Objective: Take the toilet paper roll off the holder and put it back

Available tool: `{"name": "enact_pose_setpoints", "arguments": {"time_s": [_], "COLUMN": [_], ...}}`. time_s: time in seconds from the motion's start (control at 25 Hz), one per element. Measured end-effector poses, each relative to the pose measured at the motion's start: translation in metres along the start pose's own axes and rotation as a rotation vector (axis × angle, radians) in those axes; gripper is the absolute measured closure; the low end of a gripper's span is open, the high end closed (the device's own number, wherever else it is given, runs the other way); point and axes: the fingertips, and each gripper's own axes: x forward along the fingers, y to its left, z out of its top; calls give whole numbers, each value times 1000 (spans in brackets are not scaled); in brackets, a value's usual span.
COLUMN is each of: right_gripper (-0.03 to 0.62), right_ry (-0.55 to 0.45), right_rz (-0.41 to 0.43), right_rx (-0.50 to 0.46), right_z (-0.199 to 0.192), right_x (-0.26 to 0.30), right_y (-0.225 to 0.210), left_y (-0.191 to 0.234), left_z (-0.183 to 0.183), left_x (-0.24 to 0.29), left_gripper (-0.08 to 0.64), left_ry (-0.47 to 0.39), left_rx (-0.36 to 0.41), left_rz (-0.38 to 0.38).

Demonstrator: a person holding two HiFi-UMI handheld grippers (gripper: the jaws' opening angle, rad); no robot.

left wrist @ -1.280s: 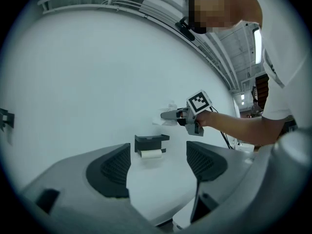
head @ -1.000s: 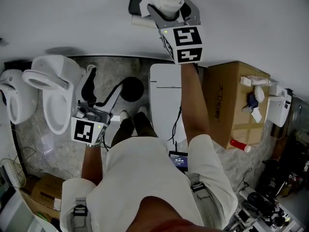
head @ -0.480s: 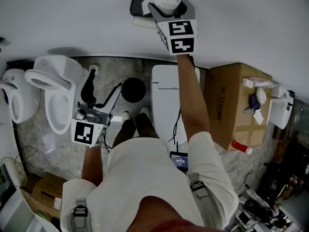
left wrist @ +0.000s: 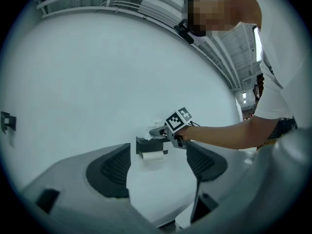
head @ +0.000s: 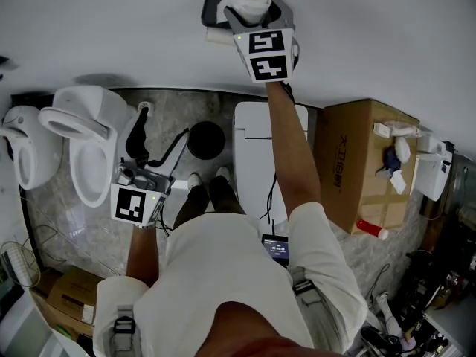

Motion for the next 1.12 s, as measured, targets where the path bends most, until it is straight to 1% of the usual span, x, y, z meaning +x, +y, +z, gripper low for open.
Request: {"name": "enact_pose_setpoints", "arguments": {"time_s": [0.36,0.56,0.64,0.72,1.0,1.12], "right_gripper": [256,253,229,179,169,172], "right_ry": [29,15,16,12,-77,-143], "right_rz": [-46,-49,-39,-25,-32,-14], "right_rx": [-41,2,27,57,79,96], "right_z": [-4,-2,-2,0,25,43], "right_x": [2,-1,-2,-7,-52,-85], "right_y": [-3,-2,-2,-2,-4,3], "left_y": [1,3,3,2,-6,-9], "left_z": [1,4,5,6,10,13], "left_x": [-6,-11,-11,-11,-10,-11], "left_gripper": [213,213,213,212,213,213], "left_ry": [1,-3,-4,-5,-14,-21], "left_rx": [5,8,8,8,10,13], "left_rz": [22,30,31,29,12,7]}}
